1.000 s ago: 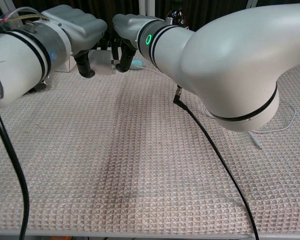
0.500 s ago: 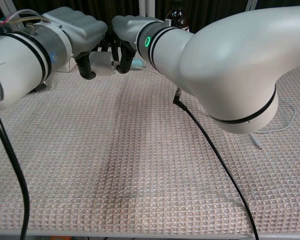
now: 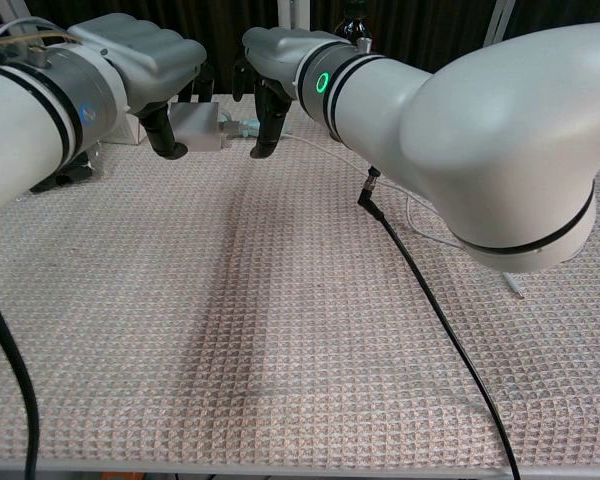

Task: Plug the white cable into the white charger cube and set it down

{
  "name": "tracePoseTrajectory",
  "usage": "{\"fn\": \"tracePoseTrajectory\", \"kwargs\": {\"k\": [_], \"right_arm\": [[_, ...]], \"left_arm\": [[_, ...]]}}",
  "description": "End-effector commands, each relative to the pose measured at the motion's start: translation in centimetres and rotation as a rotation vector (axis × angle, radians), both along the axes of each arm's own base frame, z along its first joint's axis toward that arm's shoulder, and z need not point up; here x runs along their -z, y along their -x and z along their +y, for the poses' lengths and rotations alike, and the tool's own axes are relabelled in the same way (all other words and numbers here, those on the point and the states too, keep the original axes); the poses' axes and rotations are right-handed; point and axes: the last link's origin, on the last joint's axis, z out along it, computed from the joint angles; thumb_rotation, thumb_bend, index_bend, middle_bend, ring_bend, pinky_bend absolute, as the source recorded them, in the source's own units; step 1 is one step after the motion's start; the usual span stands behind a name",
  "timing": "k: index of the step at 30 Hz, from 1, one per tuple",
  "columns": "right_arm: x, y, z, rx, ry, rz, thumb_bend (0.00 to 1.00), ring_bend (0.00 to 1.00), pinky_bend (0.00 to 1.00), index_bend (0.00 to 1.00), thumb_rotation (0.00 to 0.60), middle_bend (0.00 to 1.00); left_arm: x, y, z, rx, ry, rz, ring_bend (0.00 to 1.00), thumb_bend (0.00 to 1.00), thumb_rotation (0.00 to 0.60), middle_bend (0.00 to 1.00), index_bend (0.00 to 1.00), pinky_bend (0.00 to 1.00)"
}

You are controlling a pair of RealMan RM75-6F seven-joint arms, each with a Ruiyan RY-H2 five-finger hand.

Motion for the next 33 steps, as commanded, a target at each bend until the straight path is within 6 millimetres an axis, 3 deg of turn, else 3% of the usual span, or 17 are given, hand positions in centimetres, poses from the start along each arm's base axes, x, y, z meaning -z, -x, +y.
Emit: {"fn": "tracePoseTrajectory", "kwargs": {"k": [1, 11, 33], "right_arm": [[0.1, 0.2, 0.0, 0.001, -0.002, 0.001, 0.27, 0.23, 0.00, 0.45, 0.600, 0.43], [0.4, 0.2, 0.0, 0.004, 0.003, -0.002, 0.33, 0.24, 0.00, 0.58, 0.600, 0.44], [1.2, -0.5, 0.2, -0.004, 0.009, -0.003, 0.33, 0.25, 0.00, 0.60, 0.600, 0.44]], "left_arm": [[0.0, 0.0, 0.0, 0.000, 0.001, 0.002, 0.26, 0.34, 0.600, 0.46, 0.43, 0.06], [0.2, 0.0, 0.0, -0.002, 0.003, 0.013, 0.26, 0.35, 0.600, 0.46, 0.43, 0.06], [0.5, -0.5, 0.0, 0.005, 0.010, 0.013, 0.26, 0.35, 0.600, 0.46, 0.43, 0.06]]}}
